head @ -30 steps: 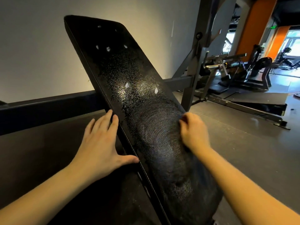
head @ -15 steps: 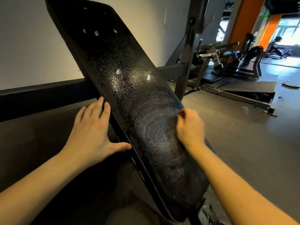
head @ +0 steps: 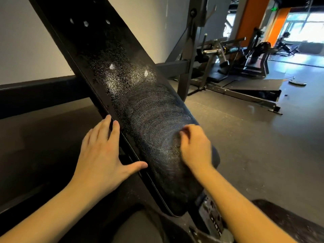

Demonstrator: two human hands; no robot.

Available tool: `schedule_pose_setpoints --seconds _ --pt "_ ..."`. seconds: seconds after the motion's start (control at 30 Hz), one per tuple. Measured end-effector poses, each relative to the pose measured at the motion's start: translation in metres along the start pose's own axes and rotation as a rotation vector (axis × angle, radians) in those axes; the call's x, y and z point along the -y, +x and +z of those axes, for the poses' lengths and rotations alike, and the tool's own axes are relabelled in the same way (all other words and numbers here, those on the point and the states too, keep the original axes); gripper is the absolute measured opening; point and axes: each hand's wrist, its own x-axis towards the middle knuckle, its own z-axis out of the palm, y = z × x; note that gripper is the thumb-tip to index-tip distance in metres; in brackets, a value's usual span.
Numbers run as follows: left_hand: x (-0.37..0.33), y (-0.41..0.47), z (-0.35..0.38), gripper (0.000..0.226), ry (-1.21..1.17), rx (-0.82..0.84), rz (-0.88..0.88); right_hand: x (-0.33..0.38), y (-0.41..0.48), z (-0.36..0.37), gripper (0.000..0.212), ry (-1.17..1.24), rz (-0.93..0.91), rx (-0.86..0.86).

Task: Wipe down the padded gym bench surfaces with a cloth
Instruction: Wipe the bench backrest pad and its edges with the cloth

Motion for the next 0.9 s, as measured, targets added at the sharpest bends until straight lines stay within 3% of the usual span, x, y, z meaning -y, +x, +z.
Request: schedule_pose_setpoints --seconds 0.07,0.17,0.23,0.33,0.4,0.47,0.53,0.6,0.63,0.7,0.77,0.83,0.9 --pt "-0.003 0.000 0.003 0.141 0.004 -0.002 -0.007 0.031 -0.042 -0.001 0.016 0.100 -0.264 0.105" --pt "-0.002 0.000 0.003 0.139 0.021 -0.008 -0.011 -0.005 -0.082 -0.024 0.022 0.068 -0.513 0.266" --pt "-0.003 0.000 0.004 0.138 0.018 -0.009 -0.009 -0.055 -0.067 -0.038 0.022 -0.072 -0.351 0.162" --pt "-0.006 -0.001 0.003 0.138 0.013 0.009 -0.001 -0.105 -0.015 -0.041 0.016 -0.190 0.117 0.009" --pt "-0.005 0.001 0.003 0.139 0.023 0.010 0.002 -0.087 -0.001 -0.028 0.017 -0.218 0.167 -0.007" --pt "-0.003 0.002 0.005 0.141 0.047 -0.004 0.002 -0.040 -0.017 -0.012 0.017 -0.114 0.022 0.002" --pt "-0.001 0.002 0.007 0.142 0.079 -0.017 0.015 -0.003 -0.057 -0.012 0.017 0.005 -0.291 0.138" --pt "0.000 0.001 0.009 0.141 0.093 -0.018 0.020 -0.010 -0.074 -0.027 0.018 0.028 -0.541 0.274" --pt "0.001 0.001 0.009 0.141 0.093 -0.013 0.020 -0.025 -0.066 -0.033 0.020 -0.009 -0.570 0.283" --pt "0.000 0.003 0.010 0.142 0.089 -0.024 0.023 -0.059 -0.040 -0.039 0.022 -0.138 -0.432 0.201" --pt "0.001 0.003 0.010 0.142 0.086 -0.025 0.027 -0.077 -0.004 -0.033 0.023 -0.220 -0.181 0.086" --pt "0.001 0.001 0.010 0.143 0.086 -0.013 0.027 -0.058 0.019 -0.018 0.021 -0.198 -0.003 0.014" --pt "0.002 0.001 0.010 0.143 0.093 -0.018 0.026 -0.010 0.018 0.000 0.019 -0.127 -0.010 -0.008"
